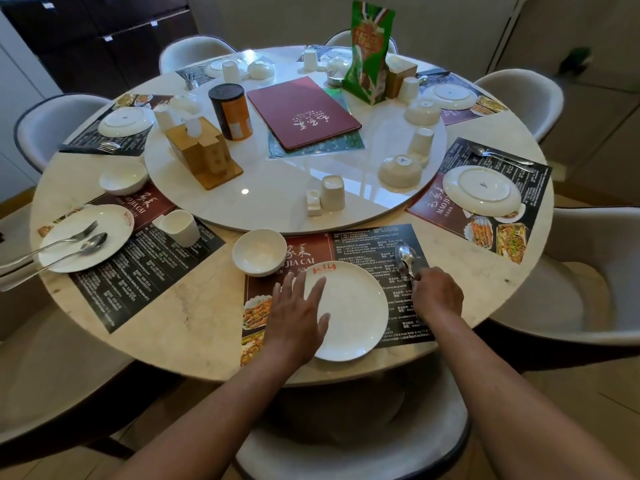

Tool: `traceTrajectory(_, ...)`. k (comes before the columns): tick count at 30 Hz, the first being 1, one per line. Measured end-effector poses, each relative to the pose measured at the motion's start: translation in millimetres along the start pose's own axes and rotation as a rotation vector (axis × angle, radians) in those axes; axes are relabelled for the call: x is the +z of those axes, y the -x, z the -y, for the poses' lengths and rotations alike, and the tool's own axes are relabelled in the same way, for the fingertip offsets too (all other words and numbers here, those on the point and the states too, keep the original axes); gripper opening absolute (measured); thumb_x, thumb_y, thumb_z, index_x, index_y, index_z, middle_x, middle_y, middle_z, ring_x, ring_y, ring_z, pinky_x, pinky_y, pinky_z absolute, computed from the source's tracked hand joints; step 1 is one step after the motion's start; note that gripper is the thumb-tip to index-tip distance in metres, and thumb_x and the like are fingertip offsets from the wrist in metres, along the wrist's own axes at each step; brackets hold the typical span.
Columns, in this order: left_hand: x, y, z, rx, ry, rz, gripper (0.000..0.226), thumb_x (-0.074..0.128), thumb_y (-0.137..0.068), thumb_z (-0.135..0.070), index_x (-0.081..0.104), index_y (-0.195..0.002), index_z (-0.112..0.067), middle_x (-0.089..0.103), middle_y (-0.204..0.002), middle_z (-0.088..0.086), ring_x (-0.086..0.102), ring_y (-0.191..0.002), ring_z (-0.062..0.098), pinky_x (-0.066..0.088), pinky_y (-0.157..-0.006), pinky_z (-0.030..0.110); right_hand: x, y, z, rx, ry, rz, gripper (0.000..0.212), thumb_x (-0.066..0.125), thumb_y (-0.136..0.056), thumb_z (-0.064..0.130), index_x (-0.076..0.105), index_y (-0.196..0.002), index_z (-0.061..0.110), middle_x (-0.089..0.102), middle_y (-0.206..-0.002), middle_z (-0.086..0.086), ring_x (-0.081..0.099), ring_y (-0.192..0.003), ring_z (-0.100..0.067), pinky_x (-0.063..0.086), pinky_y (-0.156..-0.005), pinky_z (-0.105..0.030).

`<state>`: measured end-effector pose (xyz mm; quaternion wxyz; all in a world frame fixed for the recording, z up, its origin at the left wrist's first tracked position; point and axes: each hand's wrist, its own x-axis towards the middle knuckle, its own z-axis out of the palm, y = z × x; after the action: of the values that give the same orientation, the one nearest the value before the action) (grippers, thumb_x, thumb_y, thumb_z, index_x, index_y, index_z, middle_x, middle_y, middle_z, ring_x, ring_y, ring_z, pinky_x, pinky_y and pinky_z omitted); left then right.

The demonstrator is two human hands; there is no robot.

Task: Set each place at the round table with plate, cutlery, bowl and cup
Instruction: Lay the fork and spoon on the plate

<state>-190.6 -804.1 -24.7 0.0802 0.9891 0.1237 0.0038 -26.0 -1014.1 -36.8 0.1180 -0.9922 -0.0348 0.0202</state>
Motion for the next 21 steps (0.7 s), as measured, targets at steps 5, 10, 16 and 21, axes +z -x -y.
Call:
traceTrajectory(5, -0.8, 2.7, 10.6, -0.002, 0.004, -0.002, 0.07, 0.046, -0.1, -0.05, 0.017, -0.159, -0.029, 0.015, -0.166, 0.011, 0.005, -0.154, 0.034, 0.006, -0.124, 0.05, -7.7, 13.7, 8.3, -0.086, -0.139, -0.113, 0.014, 0.056, -0.093, 0.017, 0.065, -0.101, 0.01, 0.06, -0.094, -0.01, 0.061, -0.077, -0.031, 0.051, -0.066, -0.037)
traceTrajectory(10, -1.0, 8.6, 20.1, -0.001, 0.029, 0.027, 0.07, 0.045, -0.101, -0.05, 0.013, -0.16, -0.031, 0.011, -0.168, 0.01, 0.003, -0.155, 0.033, 0.003, -0.124, 0.049, -9.1, 53.8, 33.2, -0.107, -0.348, -0.153, 0.003, 0.058, -0.088, 0.013, 0.058, -0.085, 0.014, 0.062, -0.079, -0.006, 0.058, -0.069, -0.027, 0.045, -0.058, -0.033)
traceTrajectory(16, -0.6, 25.2, 29.4, -0.037, 0.094, 0.036, 0.069, 0.044, -0.1, -0.051, 0.014, -0.159, -0.031, 0.012, -0.167, 0.007, 0.005, -0.154, 0.032, 0.005, -0.125, 0.049, 6.4, 115.8, 64.1, -0.104, -0.422, -0.073, 0.02, 0.064, -0.088, 0.013, 0.076, -0.103, 0.016, 0.075, -0.093, -0.006, 0.069, -0.085, -0.026, 0.047, -0.069, -0.029)
traceTrajectory(21, -0.9, 38.1, 37.2, -0.077, 0.11, 0.04, 0.07, 0.047, -0.099, -0.051, 0.016, -0.158, -0.032, 0.017, -0.166, 0.005, 0.009, -0.154, 0.031, 0.008, -0.125, 0.047, 18.3, 142.7, 83.1, -0.141, -0.388, -0.036, 0.024, 0.065, -0.092, 0.016, 0.076, -0.114, 0.016, 0.075, -0.103, -0.006, 0.069, -0.093, -0.024, 0.048, -0.076, -0.027)
